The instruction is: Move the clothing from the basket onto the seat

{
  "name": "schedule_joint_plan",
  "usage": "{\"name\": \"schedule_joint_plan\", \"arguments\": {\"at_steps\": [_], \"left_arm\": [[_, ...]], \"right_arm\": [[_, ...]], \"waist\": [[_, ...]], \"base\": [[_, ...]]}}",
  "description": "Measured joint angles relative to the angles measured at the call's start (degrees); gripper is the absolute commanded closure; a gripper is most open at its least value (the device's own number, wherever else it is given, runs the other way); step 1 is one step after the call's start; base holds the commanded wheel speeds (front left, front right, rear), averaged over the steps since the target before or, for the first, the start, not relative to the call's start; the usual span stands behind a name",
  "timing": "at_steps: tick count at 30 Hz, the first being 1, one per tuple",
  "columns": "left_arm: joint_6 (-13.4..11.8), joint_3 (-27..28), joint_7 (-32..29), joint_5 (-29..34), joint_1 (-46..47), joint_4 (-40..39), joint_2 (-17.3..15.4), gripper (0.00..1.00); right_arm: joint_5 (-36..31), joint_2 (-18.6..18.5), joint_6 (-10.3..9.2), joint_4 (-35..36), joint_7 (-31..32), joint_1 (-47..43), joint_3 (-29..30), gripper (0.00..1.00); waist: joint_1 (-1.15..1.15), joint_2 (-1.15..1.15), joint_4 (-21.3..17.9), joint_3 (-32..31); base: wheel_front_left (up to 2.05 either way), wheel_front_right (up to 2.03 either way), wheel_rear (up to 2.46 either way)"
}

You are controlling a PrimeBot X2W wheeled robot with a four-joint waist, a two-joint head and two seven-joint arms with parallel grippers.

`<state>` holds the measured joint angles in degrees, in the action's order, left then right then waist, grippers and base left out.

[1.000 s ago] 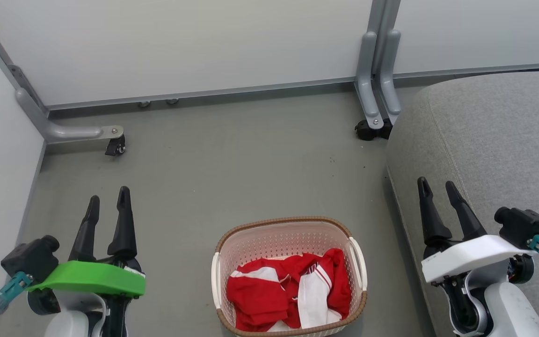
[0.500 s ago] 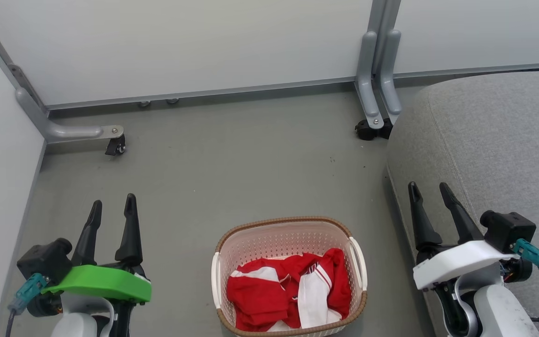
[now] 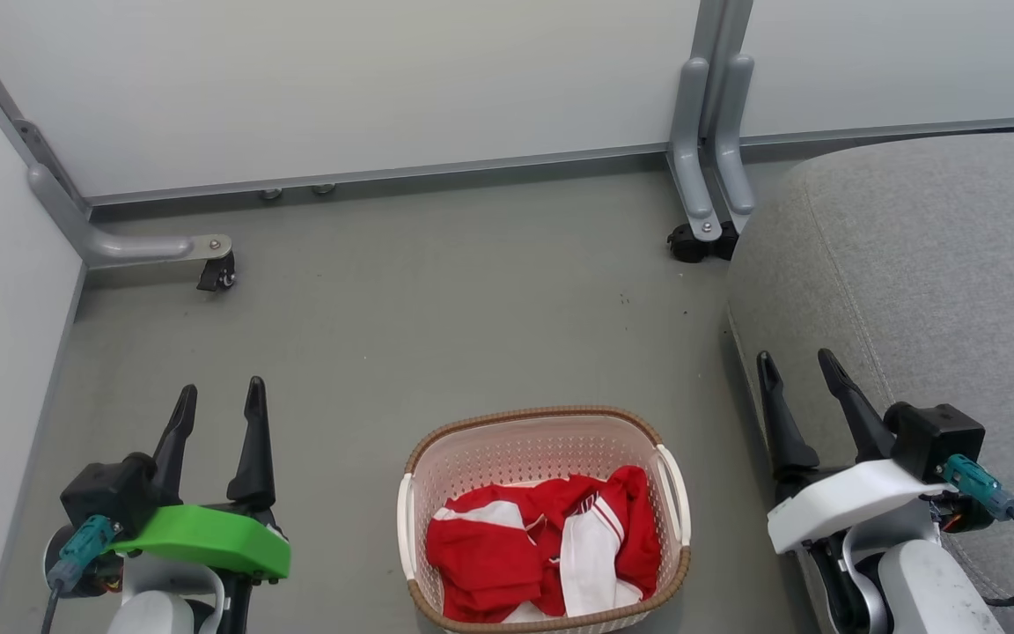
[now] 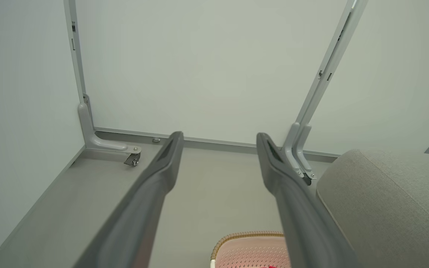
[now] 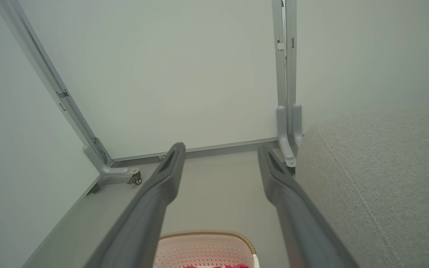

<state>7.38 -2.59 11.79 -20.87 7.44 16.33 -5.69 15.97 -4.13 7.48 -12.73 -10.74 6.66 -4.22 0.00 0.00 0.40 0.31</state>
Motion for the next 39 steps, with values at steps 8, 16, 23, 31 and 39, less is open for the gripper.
{"name": "schedule_joint_plan", "arguments": {"at_steps": [8,16,23,31,39], "left_arm": [[0.0,0.42,0.99,3.39,0.27,1.63,0.03,0.0],[0.0,0.41,1.9,6.48,0.3,2.97,-0.04,0.0],[0.01,0.7,2.49,9.22,0.37,4.1,-0.05,0.0],[0.01,1.57,3.25,12.13,0.55,5.06,0.12,0.0],[0.01,2.37,3.25,12.92,0.57,5.98,0.43,0.0]], "right_arm": [[-2.6,0.37,0.0,-0.31,-0.3,0.0,-0.64,0.0],[-4.93,0.69,0.0,-0.66,-0.74,0.0,-0.92,0.0],[-6.86,0.83,0.01,-0.97,-1.32,0.0,-0.86,0.0],[-8.56,1.03,0.01,-1.21,-1.82,0.01,-0.32,0.0],[-8.06,1.12,0.01,-1.41,-1.91,0.01,-0.03,0.0]], "waist": [[0.0,0.0,0.03,0.22],[0.0,0.0,0.01,0.3],[0.0,0.0,0.02,0.32],[0.0,0.0,0.08,0.26],[0.0,0.0,0.01,0.45]], "base": [[0.0,0.0,0.0],[0.0,0.0,0.0],[0.0,0.0,0.0],[0.0,0.0,0.0],[0.0,0.0,0.0]]}}
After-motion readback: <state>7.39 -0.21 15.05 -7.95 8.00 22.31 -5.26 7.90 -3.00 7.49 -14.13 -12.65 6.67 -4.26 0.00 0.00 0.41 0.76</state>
